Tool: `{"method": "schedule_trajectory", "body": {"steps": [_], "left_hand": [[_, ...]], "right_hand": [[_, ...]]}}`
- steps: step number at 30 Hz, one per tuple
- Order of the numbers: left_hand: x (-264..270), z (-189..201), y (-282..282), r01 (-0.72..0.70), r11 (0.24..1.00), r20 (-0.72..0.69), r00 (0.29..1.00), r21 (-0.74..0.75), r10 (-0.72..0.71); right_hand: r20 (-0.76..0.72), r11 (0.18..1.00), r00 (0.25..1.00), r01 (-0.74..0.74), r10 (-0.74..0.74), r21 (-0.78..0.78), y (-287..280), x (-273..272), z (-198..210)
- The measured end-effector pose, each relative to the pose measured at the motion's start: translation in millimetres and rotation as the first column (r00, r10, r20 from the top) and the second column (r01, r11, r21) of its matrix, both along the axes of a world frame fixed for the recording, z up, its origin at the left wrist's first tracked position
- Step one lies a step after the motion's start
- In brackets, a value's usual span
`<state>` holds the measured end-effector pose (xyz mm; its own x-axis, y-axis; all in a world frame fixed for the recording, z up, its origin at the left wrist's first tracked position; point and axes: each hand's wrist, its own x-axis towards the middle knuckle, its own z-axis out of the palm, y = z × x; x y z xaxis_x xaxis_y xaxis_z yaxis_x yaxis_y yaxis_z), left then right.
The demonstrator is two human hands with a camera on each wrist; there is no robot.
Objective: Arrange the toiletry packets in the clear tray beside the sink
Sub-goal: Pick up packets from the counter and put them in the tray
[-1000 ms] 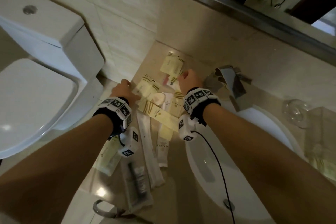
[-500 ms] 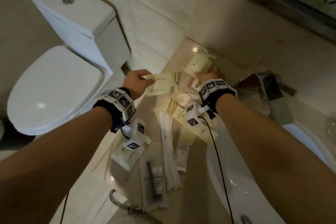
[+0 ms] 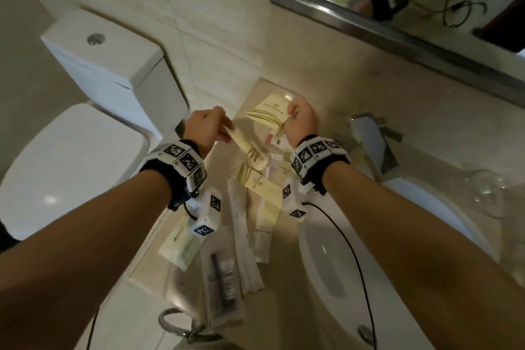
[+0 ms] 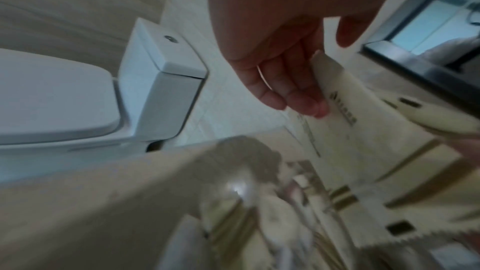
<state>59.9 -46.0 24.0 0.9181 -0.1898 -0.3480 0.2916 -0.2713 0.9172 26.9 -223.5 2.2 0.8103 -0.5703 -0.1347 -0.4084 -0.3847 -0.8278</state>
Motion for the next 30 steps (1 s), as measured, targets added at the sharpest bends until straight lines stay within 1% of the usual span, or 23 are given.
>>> {"method": "schedule_trajectory", "body": {"steps": [3,5,7,10,11,12,13,15,18,19,20,22,23,24,25,27,29,30], "left_hand": [[-15.1,18.4,-32.1,0.119,0.993,0.065,0.991,0.019,-0.120],[-27.3,29.8,-51.3,0.180,0.983,0.107,0.978,0.021,-0.181],[-40.1,39.9,-70.6,0.220,0.975,0.118,0.969,-0.020,-0.216],[-63.7,55.2,-100.5,0.277,0.955,0.162,0.953,-0.108,-0.258],[-70.9,58.8,-110.0,0.290,0.948,0.183,0.947,-0.131,-0.265],[-79.4,62.5,-120.5,0.310,0.939,0.201,0.939,-0.150,-0.278],[-90.8,67.3,-133.4,0.342,0.927,0.216,0.927,-0.157,-0.305],[-111.3,73.0,-156.5,0.401,0.904,0.238,0.901,-0.145,-0.362],[-140.8,75.5,-190.6,0.487,0.872,0.299,0.840,-0.046,-0.453],[-152.6,75.8,-202.4,0.513,0.858,0.313,0.818,-0.017,-0.483],[-164.9,75.7,-213.7,0.537,0.843,0.320,0.800,-0.004,-0.508],[-191.5,76.4,-236.9,0.586,0.811,0.327,0.766,0.000,-0.553],[-206.1,76.7,-248.5,0.608,0.794,0.312,0.756,-0.011,-0.575],[-215.8,74.8,-257.2,0.619,0.785,0.291,0.756,-0.027,-0.587],[-227.3,72.5,-267.1,0.629,0.777,0.274,0.754,-0.038,-0.597],[-249.8,66.6,-286.9,0.619,0.784,0.251,0.765,-0.033,-0.593],[-268.0,58.8,-303.3,0.595,0.803,0.234,0.783,-0.013,-0.576],[-279.2,55.3,-312.1,0.593,0.805,0.229,0.784,-0.005,-0.577]], "right_hand": [[0.136,0.999,0.991,0.005,0.002,-0.052,-9.0,-19.5,27.1],[0.233,0.999,0.972,0.025,-0.016,-0.037,-18.3,-33.3,41.5],[0.291,0.998,0.955,0.056,-0.048,-0.019,-31.1,-49.4,54.7],[0.312,0.995,0.946,0.095,-0.086,-0.014,-54.6,-85.1,73.5],[0.307,0.993,0.945,0.114,-0.112,0.009,-62.2,-97.1,78.1],[0.307,0.986,0.937,0.155,-0.166,0.060,-71.1,-110.5,82.9],[0.316,0.968,0.918,0.202,-0.239,0.147,-85.5,-125.4,87.4],[0.281,0.897,0.884,0.267,-0.373,0.352,-111.6,-152.5,98.3],[0.145,0.829,0.893,0.322,-0.427,0.458,-151.1,-198.9,113.5],[0.140,0.774,0.877,0.318,-0.460,0.548,-162.1,-217.8,119.3],[0.145,0.758,0.877,0.301,-0.459,0.579,-172.1,-235.5,121.1],[0.125,0.809,0.927,0.236,-0.353,0.538,-187.2,-271.8,122.3],[0.107,0.823,0.943,0.216,-0.316,0.525,-197.0,-289.7,118.7],[0.086,0.818,0.948,0.215,-0.305,0.533,-202.5,-304.2,116.4],[0.076,0.792,0.935,0.249,-0.347,0.558,-210.3,-321.2,113.6],[0.055,0.745,0.876,0.373,-0.480,0.553,-228.9,-358.8,107.7],[-0.008,0.657,0.778,0.536,-0.628,0.530,-249.3,-395.3,95.4],[-0.040,0.608,0.732,0.594,-0.680,0.527,-261.4,-413.5,87.6]]}}
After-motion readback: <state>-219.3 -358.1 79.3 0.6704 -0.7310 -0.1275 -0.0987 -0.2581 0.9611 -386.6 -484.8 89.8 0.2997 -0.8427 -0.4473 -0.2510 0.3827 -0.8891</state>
